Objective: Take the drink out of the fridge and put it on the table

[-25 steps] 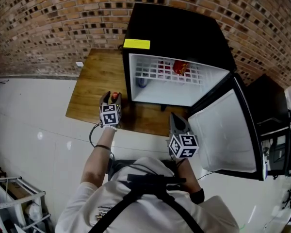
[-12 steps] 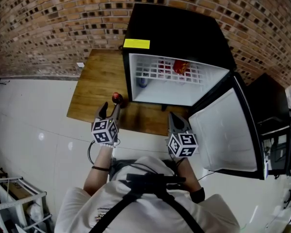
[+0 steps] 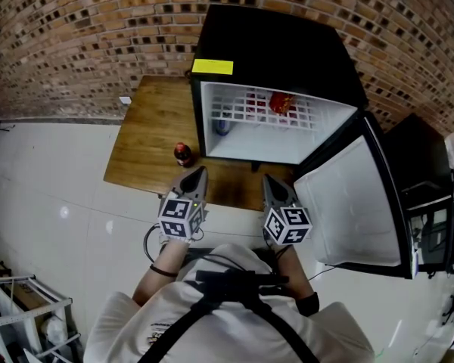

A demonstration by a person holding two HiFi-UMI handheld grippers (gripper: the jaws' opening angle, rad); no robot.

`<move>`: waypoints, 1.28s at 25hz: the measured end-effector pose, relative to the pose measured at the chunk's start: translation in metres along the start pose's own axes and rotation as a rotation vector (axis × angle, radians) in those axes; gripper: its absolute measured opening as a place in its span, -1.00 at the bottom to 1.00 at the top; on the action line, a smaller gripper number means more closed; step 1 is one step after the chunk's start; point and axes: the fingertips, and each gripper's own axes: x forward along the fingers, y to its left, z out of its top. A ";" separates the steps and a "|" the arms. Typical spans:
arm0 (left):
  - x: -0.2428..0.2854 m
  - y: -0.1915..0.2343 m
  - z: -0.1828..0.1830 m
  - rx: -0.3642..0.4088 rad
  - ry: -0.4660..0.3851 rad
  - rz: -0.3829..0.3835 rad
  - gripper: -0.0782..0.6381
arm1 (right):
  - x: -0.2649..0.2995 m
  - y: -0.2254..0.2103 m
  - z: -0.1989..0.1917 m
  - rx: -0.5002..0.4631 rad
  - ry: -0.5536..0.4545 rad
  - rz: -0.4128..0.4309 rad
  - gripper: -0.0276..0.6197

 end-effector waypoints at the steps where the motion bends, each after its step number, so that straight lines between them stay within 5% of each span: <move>1: 0.002 -0.004 0.002 0.005 -0.005 -0.018 -0.78 | -0.001 -0.001 0.001 -0.001 -0.001 -0.003 -0.87; 32: 0.025 -0.006 0.005 0.022 0.025 -0.030 -0.78 | 0.007 -0.013 0.006 -0.033 0.015 -0.006 -0.88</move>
